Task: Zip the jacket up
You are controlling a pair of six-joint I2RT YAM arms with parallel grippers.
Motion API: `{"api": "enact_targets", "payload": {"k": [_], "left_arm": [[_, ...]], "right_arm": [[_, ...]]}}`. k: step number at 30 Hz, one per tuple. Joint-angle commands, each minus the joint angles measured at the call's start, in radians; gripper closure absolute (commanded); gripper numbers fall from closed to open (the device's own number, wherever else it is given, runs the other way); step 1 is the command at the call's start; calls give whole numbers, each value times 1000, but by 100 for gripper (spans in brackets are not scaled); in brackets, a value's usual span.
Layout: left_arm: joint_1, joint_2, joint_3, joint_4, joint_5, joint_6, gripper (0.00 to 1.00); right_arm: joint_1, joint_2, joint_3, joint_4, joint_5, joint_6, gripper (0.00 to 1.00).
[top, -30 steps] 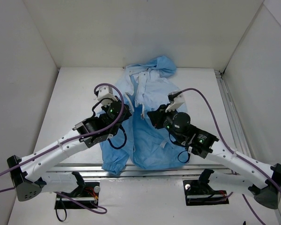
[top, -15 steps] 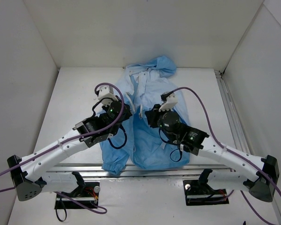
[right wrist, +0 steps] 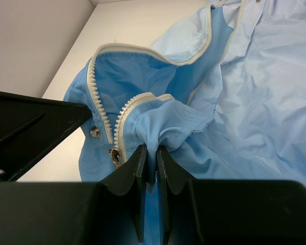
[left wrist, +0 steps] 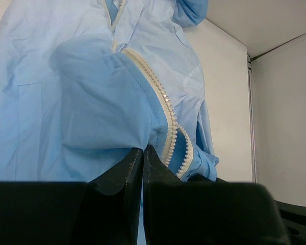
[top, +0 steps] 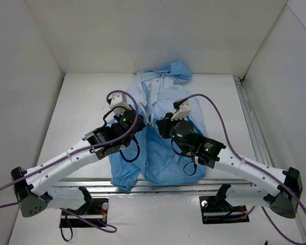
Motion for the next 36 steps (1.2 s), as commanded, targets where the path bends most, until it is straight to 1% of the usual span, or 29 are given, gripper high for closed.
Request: {"api": "enact_targets", "payload": {"k": [1,26,36], "left_arm": [[-6,-14,56,69,-10,-2,100],[-6,-9,56,69,0,3,100],[-6,-2,57,69,-6,26,100]], "right_arm": [[9,9,66,110,30,-4,100],[12,29,84,108,65,-12,100],[14,32,95,104,67,-6,100]]}}
